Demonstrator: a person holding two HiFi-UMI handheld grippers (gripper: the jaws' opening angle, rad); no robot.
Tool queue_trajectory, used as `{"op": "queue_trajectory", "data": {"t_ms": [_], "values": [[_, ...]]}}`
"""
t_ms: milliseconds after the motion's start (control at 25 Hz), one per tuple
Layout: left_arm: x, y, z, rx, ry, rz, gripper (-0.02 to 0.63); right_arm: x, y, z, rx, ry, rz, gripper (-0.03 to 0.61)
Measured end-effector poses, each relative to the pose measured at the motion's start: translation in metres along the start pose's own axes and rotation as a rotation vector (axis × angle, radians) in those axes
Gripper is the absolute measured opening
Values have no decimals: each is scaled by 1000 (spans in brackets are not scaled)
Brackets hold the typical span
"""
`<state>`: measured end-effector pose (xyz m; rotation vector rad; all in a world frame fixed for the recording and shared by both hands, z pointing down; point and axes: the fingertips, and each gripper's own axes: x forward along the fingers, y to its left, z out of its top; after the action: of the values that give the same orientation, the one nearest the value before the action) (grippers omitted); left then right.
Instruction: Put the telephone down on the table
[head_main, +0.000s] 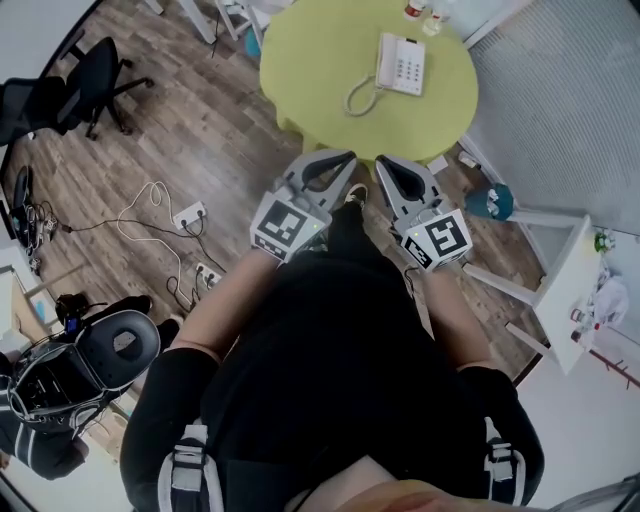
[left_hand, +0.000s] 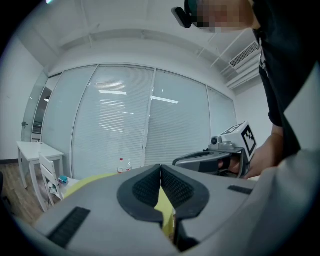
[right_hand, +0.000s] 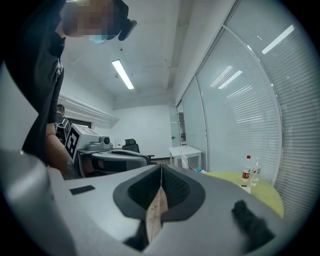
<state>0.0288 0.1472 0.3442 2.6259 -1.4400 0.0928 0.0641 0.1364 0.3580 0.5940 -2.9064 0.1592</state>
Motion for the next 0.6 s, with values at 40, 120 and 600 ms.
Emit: {"op": "queue_trajectory", "data": {"t_ms": [40, 120, 600], "values": [[4, 4, 0, 0, 1, 3, 12, 3, -5, 0, 1, -1, 1, 17], [13, 16, 4, -1, 2, 7, 12, 12, -15, 3, 5, -2, 4, 17], [91, 43, 19, 25, 11, 39, 12, 29, -99, 8, 9, -1, 32, 17]]}}
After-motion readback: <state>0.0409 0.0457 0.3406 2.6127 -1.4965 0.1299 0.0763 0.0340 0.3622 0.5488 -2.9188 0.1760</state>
